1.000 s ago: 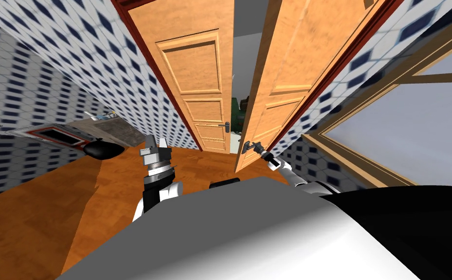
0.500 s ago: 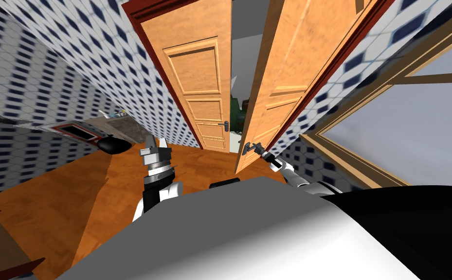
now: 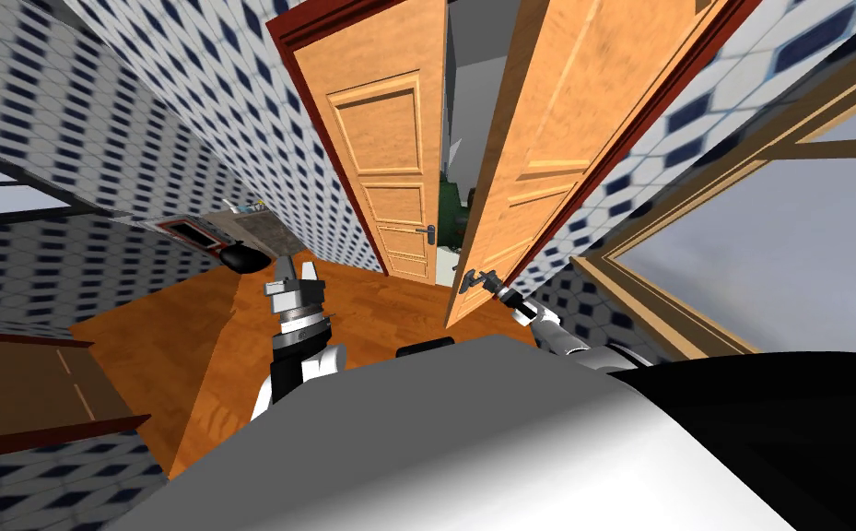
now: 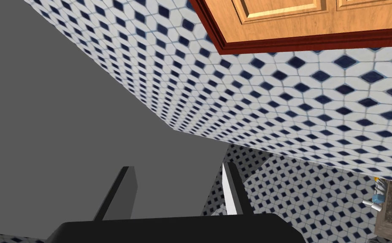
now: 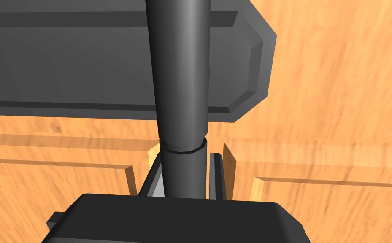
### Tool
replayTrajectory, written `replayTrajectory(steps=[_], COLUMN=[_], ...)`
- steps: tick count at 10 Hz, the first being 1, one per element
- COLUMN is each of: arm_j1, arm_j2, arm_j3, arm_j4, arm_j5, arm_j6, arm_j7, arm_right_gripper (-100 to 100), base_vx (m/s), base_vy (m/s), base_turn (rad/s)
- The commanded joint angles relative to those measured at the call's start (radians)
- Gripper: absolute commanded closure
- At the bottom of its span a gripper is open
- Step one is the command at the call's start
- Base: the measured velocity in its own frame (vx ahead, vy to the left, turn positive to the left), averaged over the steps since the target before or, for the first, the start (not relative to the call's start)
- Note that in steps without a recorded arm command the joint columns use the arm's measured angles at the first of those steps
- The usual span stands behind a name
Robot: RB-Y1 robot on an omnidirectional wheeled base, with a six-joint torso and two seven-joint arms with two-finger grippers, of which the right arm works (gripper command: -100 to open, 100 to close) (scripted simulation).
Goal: Pull the door open
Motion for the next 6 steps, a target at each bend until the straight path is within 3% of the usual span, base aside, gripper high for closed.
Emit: replayTrajectory(steps=[1, 5, 6], arm_j1=[-0.001, 0.002, -0.001], arm_j2=[0.002, -0.007, -0.010], arm_j3=[0.008, 0.007, 0.001], arm_j4=[0.018, 0.030, 0.026], arm_j5=[0.009, 0.021, 0.017], arm_j6=[-0.028, -0.062, -0.050], arm_j7=[-0.005, -0.019, -0.014], arm_right_gripper=[100, 100, 100], base_vx=[-0.219, -0.219, -0.097], base_vy=[-0.173, -0.146, -0.060], base_turn=[0.198, 0.143, 0.016])
